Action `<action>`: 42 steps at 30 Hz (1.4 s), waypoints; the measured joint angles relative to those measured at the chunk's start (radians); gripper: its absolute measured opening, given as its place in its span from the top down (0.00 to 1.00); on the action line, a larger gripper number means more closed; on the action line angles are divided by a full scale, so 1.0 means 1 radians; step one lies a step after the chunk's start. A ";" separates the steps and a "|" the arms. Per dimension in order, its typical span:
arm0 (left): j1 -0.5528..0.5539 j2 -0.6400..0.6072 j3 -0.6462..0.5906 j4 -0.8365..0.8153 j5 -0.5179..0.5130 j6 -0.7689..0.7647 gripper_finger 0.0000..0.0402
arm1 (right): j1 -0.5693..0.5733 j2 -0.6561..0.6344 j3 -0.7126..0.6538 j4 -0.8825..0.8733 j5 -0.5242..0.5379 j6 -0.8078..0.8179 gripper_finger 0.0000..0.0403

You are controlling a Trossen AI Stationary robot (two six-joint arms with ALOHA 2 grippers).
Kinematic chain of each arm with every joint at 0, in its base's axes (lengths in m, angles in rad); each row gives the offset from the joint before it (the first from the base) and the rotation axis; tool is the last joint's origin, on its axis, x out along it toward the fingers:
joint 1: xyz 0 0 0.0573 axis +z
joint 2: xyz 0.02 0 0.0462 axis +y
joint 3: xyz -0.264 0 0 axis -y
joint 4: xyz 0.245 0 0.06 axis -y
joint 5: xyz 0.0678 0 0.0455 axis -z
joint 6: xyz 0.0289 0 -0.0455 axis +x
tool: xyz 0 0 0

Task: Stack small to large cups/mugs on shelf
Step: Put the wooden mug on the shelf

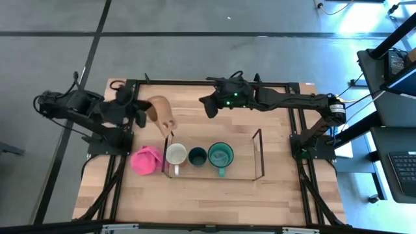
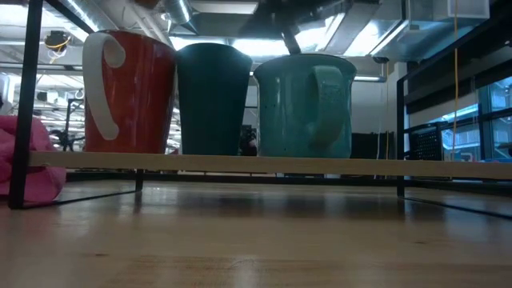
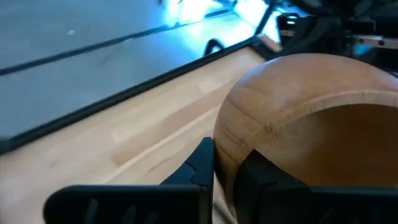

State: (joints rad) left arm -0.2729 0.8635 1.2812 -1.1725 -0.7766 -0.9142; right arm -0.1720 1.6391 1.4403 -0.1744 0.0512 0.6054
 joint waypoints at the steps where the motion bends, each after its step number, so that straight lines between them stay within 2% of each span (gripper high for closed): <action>1: 0.025 0.012 0.000 0.044 0.020 0.051 0.94 | 0.005 -0.006 0.001 0.023 0.000 -0.012 0.99; 5: 0.134 0.081 0.000 0.098 0.126 0.172 0.94 | 0.037 -0.039 0.017 0.028 0.025 -0.082 0.99; 9: 0.228 0.144 -0.017 0.125 0.223 0.272 0.94 | 0.091 -0.085 0.056 0.028 0.185 -0.188 0.99; 12: 0.310 0.181 -0.042 0.242 0.323 0.390 0.94 | 0.117 -0.122 0.079 0.025 0.244 -0.243 0.99; 17: 0.482 0.259 -0.048 0.373 0.500 0.547 0.94 | 0.129 -0.158 0.084 -0.034 0.269 -0.225 0.99; 21: 0.622 0.346 -0.048 0.385 0.681 0.647 0.94 | 0.136 -0.165 0.084 -0.155 0.356 -0.159 0.99; 26: 0.754 0.464 -0.040 0.377 0.820 0.747 0.94 | 0.138 -0.164 0.083 -0.243 0.371 -0.074 0.99; 32: 0.841 0.608 0.057 0.368 0.863 0.840 0.93 | 0.113 -0.164 0.083 -0.378 0.474 0.114 0.99; 36: 0.886 0.735 0.174 0.314 0.915 0.901 0.94 | 0.053 -0.164 0.083 -0.516 0.464 0.227 0.99; 42: 0.902 0.904 0.338 0.233 0.920 0.960 0.94 | -0.025 -0.164 0.083 -0.610 0.379 0.280 0.99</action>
State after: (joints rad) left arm 0.6292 1.7675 1.6189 -0.9393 0.1436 0.0461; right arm -0.1969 1.4754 1.5230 -0.7843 0.4304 0.8857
